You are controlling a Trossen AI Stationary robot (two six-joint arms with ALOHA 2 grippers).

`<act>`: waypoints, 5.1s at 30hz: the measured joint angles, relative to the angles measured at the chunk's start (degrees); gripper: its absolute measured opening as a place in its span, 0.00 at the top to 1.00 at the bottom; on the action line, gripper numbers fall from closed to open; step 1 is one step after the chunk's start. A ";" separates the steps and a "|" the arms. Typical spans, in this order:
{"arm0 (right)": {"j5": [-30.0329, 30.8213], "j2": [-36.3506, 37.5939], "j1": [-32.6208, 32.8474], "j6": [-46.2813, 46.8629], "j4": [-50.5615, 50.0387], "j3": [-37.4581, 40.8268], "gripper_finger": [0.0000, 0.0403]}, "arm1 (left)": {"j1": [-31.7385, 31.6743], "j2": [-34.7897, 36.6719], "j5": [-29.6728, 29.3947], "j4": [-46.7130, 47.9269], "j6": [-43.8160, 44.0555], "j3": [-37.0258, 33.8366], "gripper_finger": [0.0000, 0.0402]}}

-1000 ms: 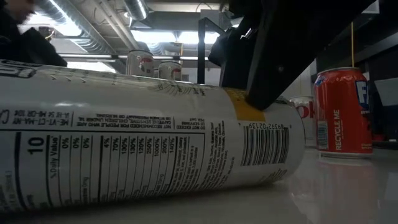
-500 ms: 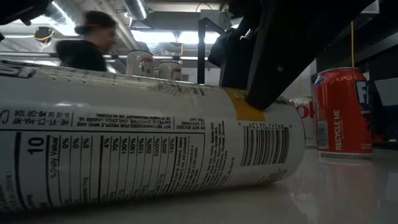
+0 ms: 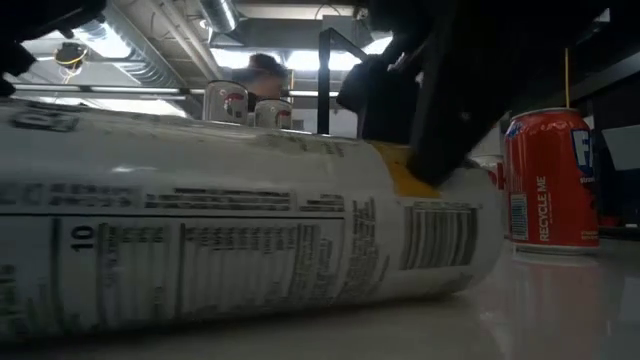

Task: Place canned beverage on shelf
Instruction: Put the white-yellow soda can aligned with the other white-yellow soda can on the shelf

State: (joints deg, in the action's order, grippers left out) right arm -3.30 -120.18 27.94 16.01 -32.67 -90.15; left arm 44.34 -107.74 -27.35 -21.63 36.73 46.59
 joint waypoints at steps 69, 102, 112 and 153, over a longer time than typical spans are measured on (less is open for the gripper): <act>-3.54 -1.75 -4.01 -2.94 -6.77 -8.41 0.38 | 2.85 15.34 -13.55 10.17 -10.47 0.07 0.27; -50.28 -1.45 -11.37 9.49 -10.38 -22.58 0.37 | 8.96 20.17 -25.84 -3.00 -26.88 0.00 0.27; -50.32 -1.47 -13.72 12.56 -10.10 -22.58 0.36 | 8.93 20.17 -24.51 -3.42 -26.88 0.00 0.27; -50.83 -1.46 -14.84 19.92 -4.89 -22.52 0.36 | 7.35 20.15 -19.98 -4.14 -36.45 0.00 0.27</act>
State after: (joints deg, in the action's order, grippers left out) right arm -54.13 -121.63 13.10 35.93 -37.56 -112.67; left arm 51.69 -87.59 -47.33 -25.77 0.28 46.59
